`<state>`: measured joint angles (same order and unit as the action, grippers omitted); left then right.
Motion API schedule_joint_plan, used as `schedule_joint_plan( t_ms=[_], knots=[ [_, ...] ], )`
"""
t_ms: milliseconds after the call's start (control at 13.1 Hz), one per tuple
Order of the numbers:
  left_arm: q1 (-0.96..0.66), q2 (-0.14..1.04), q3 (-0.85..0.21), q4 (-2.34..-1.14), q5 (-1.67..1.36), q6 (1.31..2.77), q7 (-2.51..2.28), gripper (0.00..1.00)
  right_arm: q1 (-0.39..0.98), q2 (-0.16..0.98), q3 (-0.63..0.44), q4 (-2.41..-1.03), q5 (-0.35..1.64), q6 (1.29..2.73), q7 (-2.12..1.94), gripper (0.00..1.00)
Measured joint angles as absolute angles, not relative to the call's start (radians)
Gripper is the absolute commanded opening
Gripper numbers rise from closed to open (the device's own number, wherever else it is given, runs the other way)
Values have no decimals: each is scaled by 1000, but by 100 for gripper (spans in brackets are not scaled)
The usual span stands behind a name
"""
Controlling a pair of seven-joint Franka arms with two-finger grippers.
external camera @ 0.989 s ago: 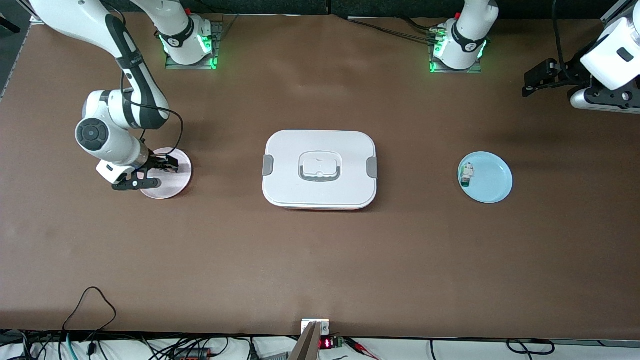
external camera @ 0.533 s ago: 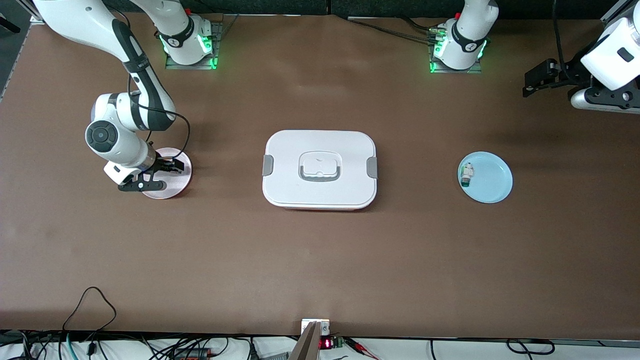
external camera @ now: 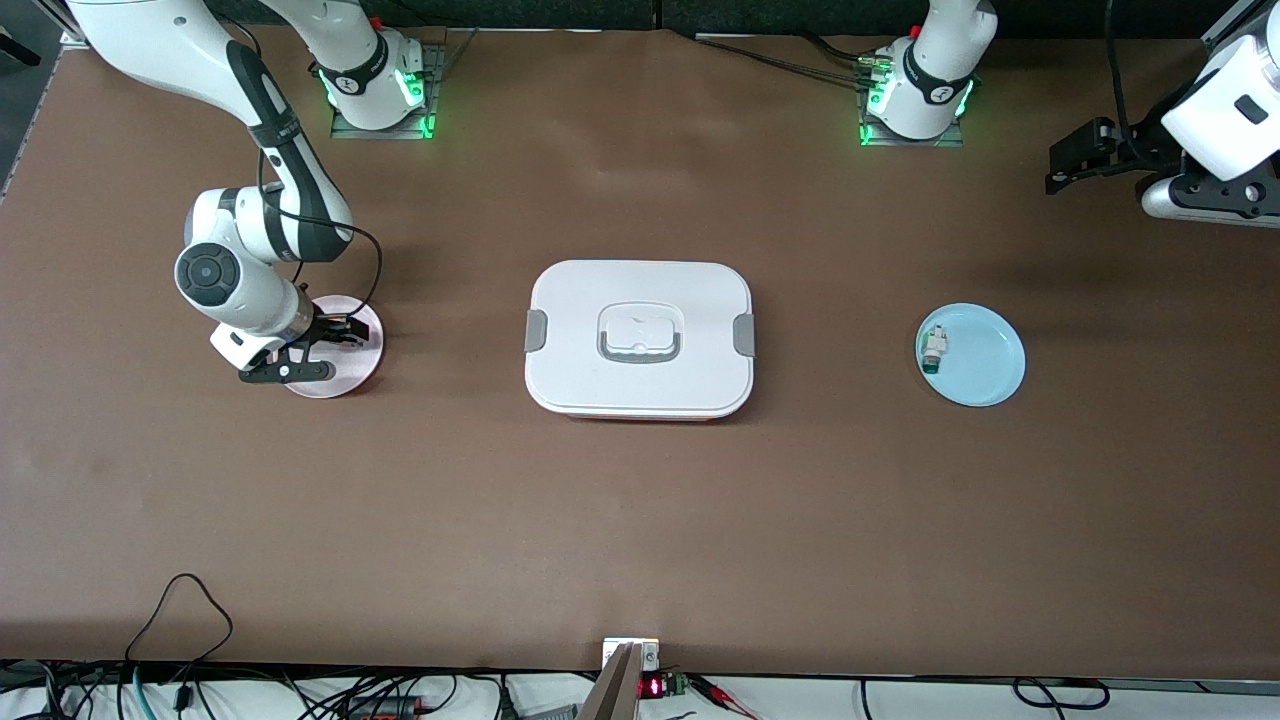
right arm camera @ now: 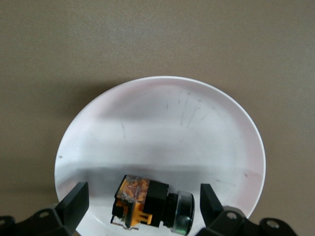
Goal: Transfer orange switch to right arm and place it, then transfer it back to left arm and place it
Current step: 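Close the right gripper on the black-orange switch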
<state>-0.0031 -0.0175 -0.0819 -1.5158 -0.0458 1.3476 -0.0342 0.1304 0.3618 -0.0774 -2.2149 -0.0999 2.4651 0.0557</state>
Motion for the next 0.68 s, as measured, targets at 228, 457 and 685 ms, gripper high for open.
schedule_joint_plan(
  t_ms=[228, 457, 685],
  knots=[
    [-3, -17, -82, -1516, -46, 1348, -34, 100, 130, 367, -78, -2218, -100, 2464, 56, 100],
    [-3, -17, -82, -1516, -46, 1348, -34, 100, 129, 377, -78, -2219, -100, 2464, 56, 100],
    [-3, -17, -82, -1516, -46, 1348, -34, 100, 121, 384, -79, -2226, -100, 2465, 56, 100]
  ],
)
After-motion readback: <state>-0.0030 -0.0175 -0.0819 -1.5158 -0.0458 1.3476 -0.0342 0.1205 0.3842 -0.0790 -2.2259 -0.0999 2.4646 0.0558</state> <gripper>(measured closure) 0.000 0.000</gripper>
